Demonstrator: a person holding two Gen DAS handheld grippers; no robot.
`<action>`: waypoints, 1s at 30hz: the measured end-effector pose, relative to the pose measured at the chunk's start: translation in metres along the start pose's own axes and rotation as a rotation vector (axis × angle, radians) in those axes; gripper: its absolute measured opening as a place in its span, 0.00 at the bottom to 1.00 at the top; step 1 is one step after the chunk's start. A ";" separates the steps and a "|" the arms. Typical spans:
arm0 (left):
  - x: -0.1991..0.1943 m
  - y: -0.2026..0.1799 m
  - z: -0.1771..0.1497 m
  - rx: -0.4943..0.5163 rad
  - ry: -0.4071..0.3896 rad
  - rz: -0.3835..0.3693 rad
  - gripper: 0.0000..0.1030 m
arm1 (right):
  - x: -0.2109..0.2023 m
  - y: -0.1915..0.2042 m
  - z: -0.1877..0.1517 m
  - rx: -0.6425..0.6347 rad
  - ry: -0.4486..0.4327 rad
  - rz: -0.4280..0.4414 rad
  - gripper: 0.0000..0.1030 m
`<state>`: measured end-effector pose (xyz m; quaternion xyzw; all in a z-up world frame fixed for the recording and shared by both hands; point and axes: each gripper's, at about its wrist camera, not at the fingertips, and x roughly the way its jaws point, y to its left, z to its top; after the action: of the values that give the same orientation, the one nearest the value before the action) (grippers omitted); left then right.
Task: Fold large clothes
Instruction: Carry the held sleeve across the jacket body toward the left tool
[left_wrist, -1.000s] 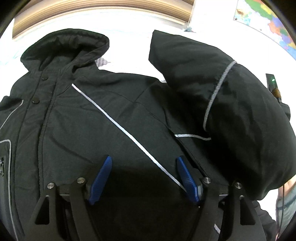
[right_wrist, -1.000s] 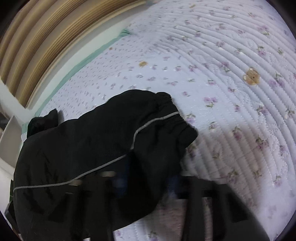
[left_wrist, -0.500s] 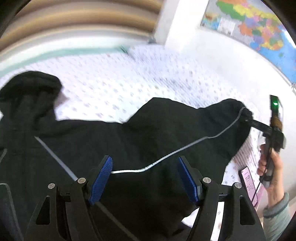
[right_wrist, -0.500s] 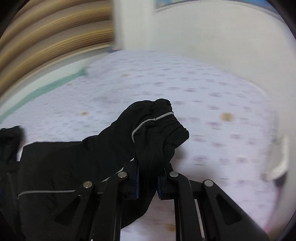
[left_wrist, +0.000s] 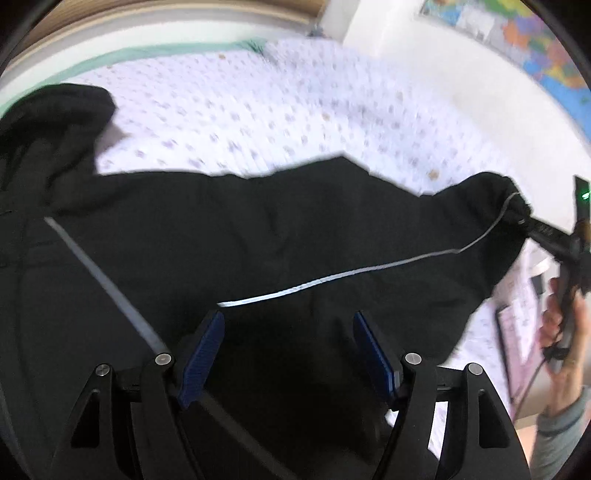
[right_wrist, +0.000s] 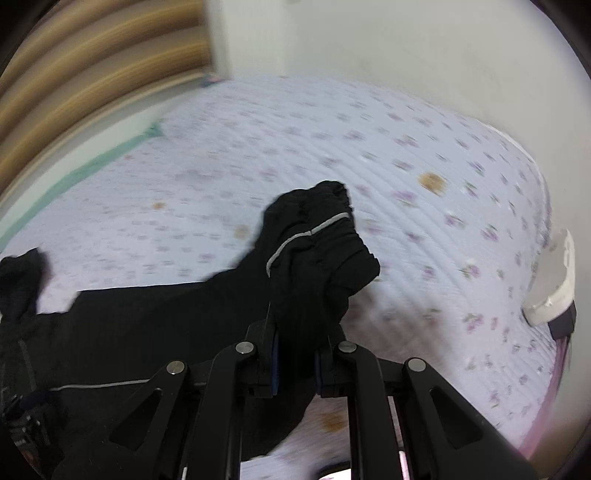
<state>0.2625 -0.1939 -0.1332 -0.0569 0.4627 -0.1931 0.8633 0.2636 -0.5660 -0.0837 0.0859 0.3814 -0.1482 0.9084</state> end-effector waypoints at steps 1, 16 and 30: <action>-0.018 0.006 -0.002 0.001 -0.025 0.005 0.71 | -0.008 0.012 -0.001 -0.024 -0.007 0.014 0.15; -0.179 0.124 -0.062 -0.093 -0.183 0.197 0.71 | -0.114 0.309 -0.074 -0.522 -0.036 0.347 0.15; -0.217 0.219 -0.134 -0.256 -0.176 0.179 0.71 | -0.070 0.492 -0.222 -0.739 0.270 0.542 0.17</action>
<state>0.1062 0.1018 -0.1010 -0.1417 0.4094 -0.0493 0.8999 0.2334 -0.0293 -0.1658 -0.1278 0.4871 0.2521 0.8263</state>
